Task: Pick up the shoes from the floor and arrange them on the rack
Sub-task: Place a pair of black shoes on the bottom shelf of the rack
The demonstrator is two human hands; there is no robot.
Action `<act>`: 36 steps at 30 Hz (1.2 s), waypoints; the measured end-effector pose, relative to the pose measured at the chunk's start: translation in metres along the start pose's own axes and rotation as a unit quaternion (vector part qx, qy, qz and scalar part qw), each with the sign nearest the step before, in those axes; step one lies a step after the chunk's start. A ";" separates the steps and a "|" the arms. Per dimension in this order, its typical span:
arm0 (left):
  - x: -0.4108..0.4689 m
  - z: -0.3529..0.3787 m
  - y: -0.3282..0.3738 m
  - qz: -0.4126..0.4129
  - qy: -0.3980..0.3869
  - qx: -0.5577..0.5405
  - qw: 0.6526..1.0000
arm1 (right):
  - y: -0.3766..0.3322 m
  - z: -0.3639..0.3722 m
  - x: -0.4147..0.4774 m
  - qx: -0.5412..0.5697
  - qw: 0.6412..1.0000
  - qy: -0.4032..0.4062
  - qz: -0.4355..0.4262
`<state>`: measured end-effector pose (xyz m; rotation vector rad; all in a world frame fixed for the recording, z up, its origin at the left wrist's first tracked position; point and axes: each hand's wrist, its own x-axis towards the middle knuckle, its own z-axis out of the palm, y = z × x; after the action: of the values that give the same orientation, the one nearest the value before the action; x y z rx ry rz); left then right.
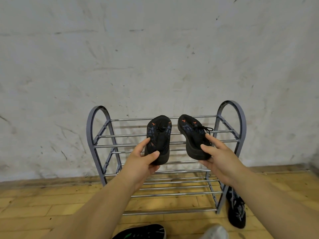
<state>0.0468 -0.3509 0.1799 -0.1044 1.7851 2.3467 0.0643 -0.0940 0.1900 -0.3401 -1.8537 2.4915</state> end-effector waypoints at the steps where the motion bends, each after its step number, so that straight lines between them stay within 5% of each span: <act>1: -0.001 0.001 0.000 0.000 0.000 -0.008 1.000 | -0.001 0.000 -0.002 0.006 1.000 -0.001 0.004; 17: -0.097 -0.017 0.003 0.025 -0.087 0.073 0.993 | -0.017 -0.047 -0.110 -0.027 0.994 -0.101 0.010; 23: -0.122 -0.030 -0.003 -0.047 -0.134 0.093 0.985 | -0.030 -0.089 -0.137 -0.044 0.980 -0.153 0.119; 36: -0.100 -0.022 -0.067 -0.204 -0.160 0.170 0.951 | 0.008 -0.090 -0.112 -0.209 0.927 -0.106 0.292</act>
<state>0.1569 -0.3660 0.1272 -0.0353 1.7699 1.6446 0.1911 -0.0275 0.1761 -0.7593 -2.7225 2.4979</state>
